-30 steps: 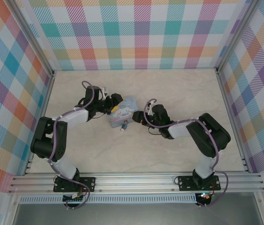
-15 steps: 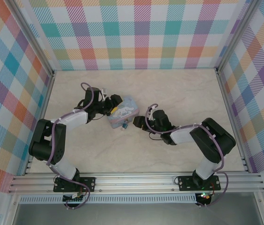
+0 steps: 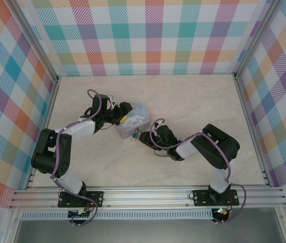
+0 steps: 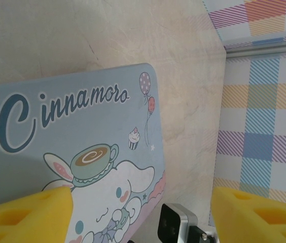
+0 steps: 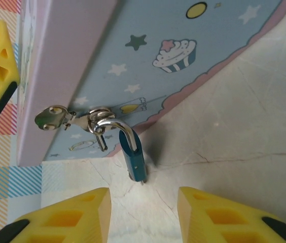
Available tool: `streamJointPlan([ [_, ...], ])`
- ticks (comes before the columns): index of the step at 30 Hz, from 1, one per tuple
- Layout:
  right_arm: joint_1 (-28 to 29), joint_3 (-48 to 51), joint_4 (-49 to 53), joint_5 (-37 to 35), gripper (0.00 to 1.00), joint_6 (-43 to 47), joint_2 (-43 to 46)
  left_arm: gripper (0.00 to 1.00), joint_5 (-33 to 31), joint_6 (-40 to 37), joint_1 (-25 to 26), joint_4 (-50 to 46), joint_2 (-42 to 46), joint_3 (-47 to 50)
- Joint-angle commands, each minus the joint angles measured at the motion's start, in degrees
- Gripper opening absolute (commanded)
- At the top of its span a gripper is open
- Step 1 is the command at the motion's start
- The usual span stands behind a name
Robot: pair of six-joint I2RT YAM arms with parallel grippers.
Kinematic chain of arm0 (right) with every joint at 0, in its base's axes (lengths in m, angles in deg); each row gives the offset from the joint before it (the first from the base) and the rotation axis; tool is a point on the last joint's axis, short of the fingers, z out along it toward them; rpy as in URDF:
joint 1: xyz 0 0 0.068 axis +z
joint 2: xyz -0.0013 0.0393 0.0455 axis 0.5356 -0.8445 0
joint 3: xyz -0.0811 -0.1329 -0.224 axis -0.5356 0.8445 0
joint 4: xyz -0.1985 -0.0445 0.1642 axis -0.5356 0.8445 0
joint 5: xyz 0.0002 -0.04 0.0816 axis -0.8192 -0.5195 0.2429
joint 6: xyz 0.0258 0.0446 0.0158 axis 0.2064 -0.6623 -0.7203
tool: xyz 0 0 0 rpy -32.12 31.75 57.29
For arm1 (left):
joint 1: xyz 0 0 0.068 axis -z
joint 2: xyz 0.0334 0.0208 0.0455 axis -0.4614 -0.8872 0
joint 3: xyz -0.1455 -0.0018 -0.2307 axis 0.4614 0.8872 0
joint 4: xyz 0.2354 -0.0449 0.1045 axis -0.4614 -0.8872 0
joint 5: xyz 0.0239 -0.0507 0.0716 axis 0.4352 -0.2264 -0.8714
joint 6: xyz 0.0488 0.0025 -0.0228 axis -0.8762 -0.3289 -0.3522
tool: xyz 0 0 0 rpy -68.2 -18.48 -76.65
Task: Unlock the padlock with the key
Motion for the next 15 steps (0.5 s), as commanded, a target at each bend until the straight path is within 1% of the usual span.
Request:
streamJointPlan([
  [1, 0.7, -1.7, -1.4, -0.6, 0.37, -1.6, -2.4, 0.72, 0.2, 0.5, 0.8, 1.0, 0.1, 0.8],
  [7, 1.1, -3.5, -0.9, -0.4, 0.32, -2.2, -4.4, 0.72, 0.3, 0.6, 0.8, 1.1, 0.0, 0.8],
  [15, 1.4, -5.0, -0.6, -0.3, 0.29, -3.0, -6.5, 0.72, 0.2, 0.7, 0.8, 1.0, -0.1, 0.6],
])
